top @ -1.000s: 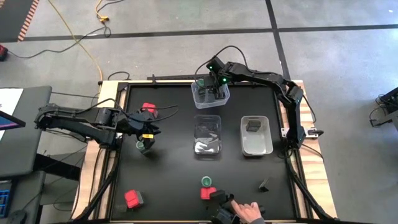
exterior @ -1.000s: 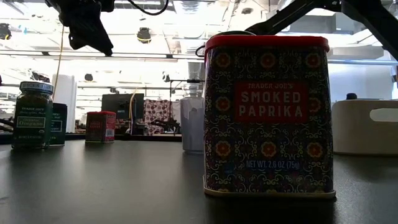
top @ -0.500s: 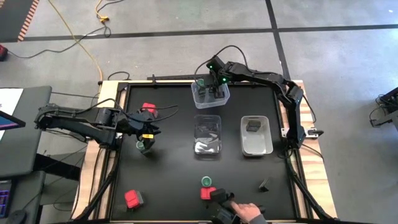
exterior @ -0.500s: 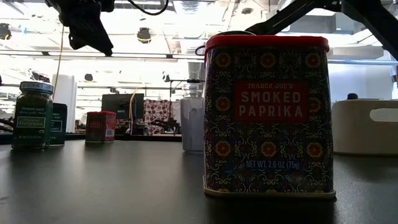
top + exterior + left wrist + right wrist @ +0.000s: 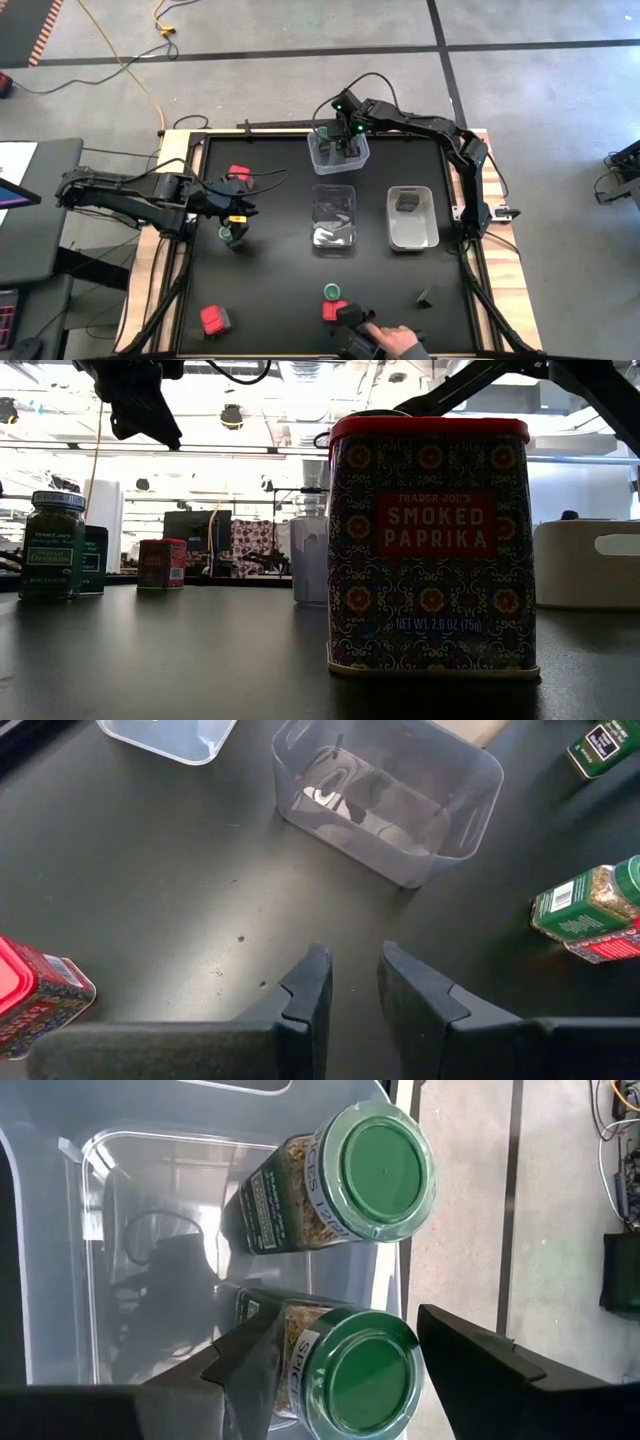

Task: Sort spices by type
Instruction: Put the green seasoning bottle into the transparent bin, then adjust the transparent bin

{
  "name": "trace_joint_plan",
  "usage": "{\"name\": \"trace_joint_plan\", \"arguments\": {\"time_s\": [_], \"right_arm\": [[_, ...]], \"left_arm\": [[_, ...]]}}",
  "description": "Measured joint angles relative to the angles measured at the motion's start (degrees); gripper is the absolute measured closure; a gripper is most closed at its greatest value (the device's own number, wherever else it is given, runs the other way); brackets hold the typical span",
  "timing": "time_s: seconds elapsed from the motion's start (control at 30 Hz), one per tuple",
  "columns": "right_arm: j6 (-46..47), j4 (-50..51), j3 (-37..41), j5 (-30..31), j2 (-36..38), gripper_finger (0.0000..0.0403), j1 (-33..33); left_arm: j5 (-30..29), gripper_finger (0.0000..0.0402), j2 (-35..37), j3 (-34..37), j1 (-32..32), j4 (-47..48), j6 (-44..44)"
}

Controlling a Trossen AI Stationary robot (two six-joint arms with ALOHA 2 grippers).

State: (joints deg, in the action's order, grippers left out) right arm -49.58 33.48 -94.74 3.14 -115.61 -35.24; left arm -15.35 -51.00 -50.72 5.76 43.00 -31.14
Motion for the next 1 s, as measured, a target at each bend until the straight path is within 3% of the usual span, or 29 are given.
{"name": "trace_joint_plan", "arguments": {"time_s": [0.43, 0.6, 0.77, 1.0], "right_arm": [[0.28, 0.82, -1.96, 2.50, 0.22, 0.0142, 0.25], [5.17, 2.21, -5.99, 2.86, 0.23, 0.0142, 0.59], [7.04, 8.90, -10.39, 2.86, 0.31, 0.0142, 0.83], [18.43, 19.83, -13.90, 2.86, 0.33, 0.0142, 0.50]], "left_arm": [[0.32, 0.0326, 0.00, 0.00, 0.16, -0.34, 0.24], [1.73, 0.0326, 0.00, 0.00, 0.66, -1.33, 3.85], [1.88, 0.0326, 0.00, 0.00, 0.66, -1.40, 3.77], [5.25, 0.0326, 0.00, 0.01, 0.66, -0.78, 3.57]]}}
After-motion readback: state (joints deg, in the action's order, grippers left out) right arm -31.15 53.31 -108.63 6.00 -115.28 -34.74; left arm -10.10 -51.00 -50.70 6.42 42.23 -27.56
